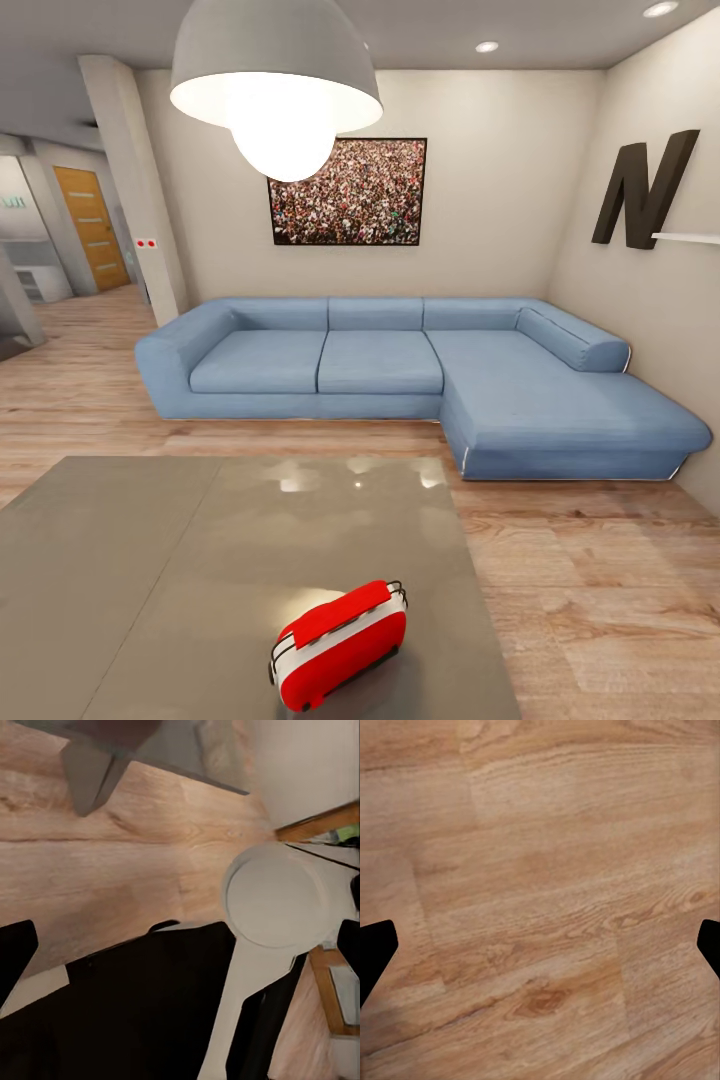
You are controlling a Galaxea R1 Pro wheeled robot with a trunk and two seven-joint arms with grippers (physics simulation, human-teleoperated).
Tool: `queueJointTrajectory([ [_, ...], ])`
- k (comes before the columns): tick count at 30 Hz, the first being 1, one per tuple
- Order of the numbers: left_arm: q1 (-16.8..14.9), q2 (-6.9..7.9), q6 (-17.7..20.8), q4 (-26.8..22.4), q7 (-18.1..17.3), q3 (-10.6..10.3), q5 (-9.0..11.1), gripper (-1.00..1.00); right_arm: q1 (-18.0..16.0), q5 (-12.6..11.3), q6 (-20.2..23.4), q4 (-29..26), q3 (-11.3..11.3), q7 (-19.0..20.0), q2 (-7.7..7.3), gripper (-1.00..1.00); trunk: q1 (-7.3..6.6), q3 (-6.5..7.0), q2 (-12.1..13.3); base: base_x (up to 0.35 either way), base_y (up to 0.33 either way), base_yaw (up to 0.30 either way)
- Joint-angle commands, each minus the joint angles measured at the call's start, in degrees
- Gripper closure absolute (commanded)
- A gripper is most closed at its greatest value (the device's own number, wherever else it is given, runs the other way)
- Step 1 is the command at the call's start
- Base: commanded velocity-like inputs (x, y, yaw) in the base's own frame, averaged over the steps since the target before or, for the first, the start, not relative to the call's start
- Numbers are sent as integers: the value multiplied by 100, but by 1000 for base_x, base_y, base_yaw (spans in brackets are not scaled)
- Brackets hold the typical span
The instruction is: Turn on the radio receiver that's on the table in the living room.
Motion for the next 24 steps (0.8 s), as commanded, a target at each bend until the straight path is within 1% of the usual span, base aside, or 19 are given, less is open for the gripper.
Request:
queueJointTrajectory([
  [1, 1, -5, 86, -137, 9, -2, -3, -100, 0, 0, 35, -41, 0, 0, 1, -100, 0, 0, 0, 0, 0, 0],
  [2, 1, -13, 259, -425, 37, -2, -11, -100, 0, 1, 101, -120, 1, 0, 2, -100, 0, 0, 0, 0, 0, 0],
  [4, 1, -20, 454, -754, 82, -8, -20, -100, 0, 2, 167, -191, 1, -2, 3, -100, 0, 0, 0, 0, 0, 0],
  [5, 1, -37, 672, -1129, 164, -20, -33, -100, 0, 5, 228, -256, 1, -1, 4, -100, 0, 0, 0, 0, 0, 0],
  [7, 1, -65, 932, -1544, 295, -32, -50, -100, 0, 7, 279, -321, 1, -4, 4, -100, 0, 0, 0, 0, 0, 0],
  [8, 1, -91, 1240, -1993, 469, -42, -67, -100, 0, 9, 317, -387, 1, -5, 6, -100, 0, 0, 0, 0, 0, 0],
  [10, 3, -114, 1588, -2452, 669, -50, -80, -100, 0, 11, 348, -447, 4, -7, 5, -100, 0, 0, 0, 0, 0, 0],
  [11, 2, -136, 1956, -2927, 876, -58, -101, -100, 0, 11, 380, -507, 7, -7, 5, -100, 0, 0, 0, 0, 0, 0],
  [13, 2, -163, 2321, -3409, 1067, -64, -124, -100, 0, 13, 420, -574, 8, -8, 5, -100, 0, 0, 0, 0, 0, 0],
  [14, 5, -190, 2677, -3890, 1227, -67, -154, -100, 0, 15, 479, -656, 9, -8, 5, -100, 0, 0, 0, 0, 0, 0],
  [16, 7, -220, 3025, -4353, 1347, -69, -189, -100, 0, 16, 556, -765, 9, -8, 5, -100, 0, 0, 0, 0, 0, 0],
  [17, 8, -251, 3369, -4804, 1434, -71, -222, -100, 0, 17, 660, -908, 11, -8, 5, -100, 0, 0, 0, 0, 0, 0],
  [18, 8, -269, 3542, -5026, 1469, -71, -236, -100, 0, 18, 719, -987, 13, -8, 5, -100, 0, 0, 0, 0, 0, 0],
  [19, 9, -307, 3888, -5462, 1533, -72, -267, -100, 0, 18, 849, -1154, 15, -8, 5, -100, 0, 0, 0, 0, 0, 0],
  [22, 9, -366, 4386, -6080, 1658, -73, -326, -100, 0, 19, 1054, -1399, 17, -15, 5, -100, 0, 0, 0, 0, 0, 0],
  [23, 10, -400, 4687, -6449, 1765, -70, -377, -100, 0, 19, 1179, -1545, 18, -22, 8, -100, 0, 0, 0, 0, 0, 0],
  [24, 10, -415, 4827, -6611, 1822, -65, -399, -100, 0, 18, 1232, -1609, 18, -26, 9, -100, 0, 0, 0, 0, 0, 0],
])
